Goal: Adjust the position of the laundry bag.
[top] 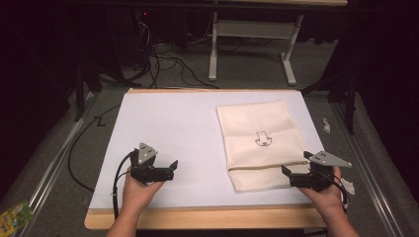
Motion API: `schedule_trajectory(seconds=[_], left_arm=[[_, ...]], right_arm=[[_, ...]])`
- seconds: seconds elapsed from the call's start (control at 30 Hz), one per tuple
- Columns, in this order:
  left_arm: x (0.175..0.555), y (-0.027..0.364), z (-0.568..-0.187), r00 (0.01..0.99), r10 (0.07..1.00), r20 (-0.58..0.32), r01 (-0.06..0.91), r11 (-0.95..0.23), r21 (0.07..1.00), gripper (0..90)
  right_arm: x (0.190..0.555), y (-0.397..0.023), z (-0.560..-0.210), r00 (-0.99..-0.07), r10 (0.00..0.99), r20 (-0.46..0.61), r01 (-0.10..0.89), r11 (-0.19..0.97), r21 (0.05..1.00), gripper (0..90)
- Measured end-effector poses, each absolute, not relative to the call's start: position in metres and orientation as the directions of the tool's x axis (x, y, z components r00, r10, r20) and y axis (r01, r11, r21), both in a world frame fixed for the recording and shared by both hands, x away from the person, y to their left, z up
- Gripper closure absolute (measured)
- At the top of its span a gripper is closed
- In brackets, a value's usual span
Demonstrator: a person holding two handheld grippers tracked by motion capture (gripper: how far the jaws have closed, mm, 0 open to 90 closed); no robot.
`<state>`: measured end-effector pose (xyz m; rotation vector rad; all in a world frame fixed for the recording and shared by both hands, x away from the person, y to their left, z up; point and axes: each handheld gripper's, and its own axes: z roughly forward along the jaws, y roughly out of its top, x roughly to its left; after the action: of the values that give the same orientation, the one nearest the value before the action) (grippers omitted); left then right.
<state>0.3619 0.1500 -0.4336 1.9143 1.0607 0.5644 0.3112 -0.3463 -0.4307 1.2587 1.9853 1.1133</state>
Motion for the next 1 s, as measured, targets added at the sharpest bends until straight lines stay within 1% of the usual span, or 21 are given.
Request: schedule_trajectory(seconds=[0.17, 0.4, 0.57, 0.67, 0.73, 0.83, 0.87, 0.93, 1.0], left_arm=[[0.364, 0.147, -0.436, 0.543, 0.84, -0.019, 0.463, -0.281, 0.841, 0.5], [0.363, 0.141, -0.436, 0.555, 0.832, -0.024, 0.465, -0.286, 0.838, 1.3], [0.365, 0.13, -0.438, 0.576, 0.816, -0.048, 0.473, -0.285, 0.834, 3.2], [0.367, 0.118, -0.44, 0.597, 0.8, -0.06, 0.475, -0.292, 0.83, 4.2], [0.367, 0.105, -0.442, 0.621, 0.779, -0.083, 0.48, -0.294, 0.826, 5.5], [0.368, 0.082, -0.448, 0.667, 0.736, -0.117, 0.49, -0.315, 0.813, 10.2], [0.368, 0.082, -0.448, 0.667, 0.736, -0.117, 0.49, -0.315, 0.813, 12.0], [0.37, 0.055, -0.457, 0.689, 0.714, -0.125, 0.505, -0.349, 0.789, 14.1], [0.372, 0.04, -0.462, 0.708, 0.692, -0.14, 0.514, -0.369, 0.775, 15.6]], right_arm=[[0.309, -0.353, -0.431, -0.403, 0.915, 0.012, 0.473, 0.197, 0.859, 1.9], [0.309, -0.357, -0.43, -0.392, 0.92, 0.011, 0.469, 0.19, 0.862, 2.2], [0.305, -0.359, -0.431, -0.385, 0.923, 0.005, 0.472, 0.192, 0.86, 2.3], [0.302, -0.364, -0.432, -0.371, 0.928, 0.004, 0.471, 0.185, 0.862, 2.5], [0.299, -0.368, -0.433, -0.362, 0.932, 0.009, 0.477, 0.177, 0.861, 2.8], [0.296, -0.373, -0.434, -0.348, 0.937, 0.01, 0.487, 0.172, 0.856, 2.9], [0.295, -0.375, -0.435, -0.342, 0.94, 0.01, 0.489, 0.169, 0.856, 2.9], [0.291, -0.378, -0.436, -0.334, 0.942, 0.012, 0.494, 0.164, 0.854, 3.3], [0.289, -0.38, -0.436, -0.328, 0.945, 0.014, 0.499, 0.161, 0.852, 3.5]])
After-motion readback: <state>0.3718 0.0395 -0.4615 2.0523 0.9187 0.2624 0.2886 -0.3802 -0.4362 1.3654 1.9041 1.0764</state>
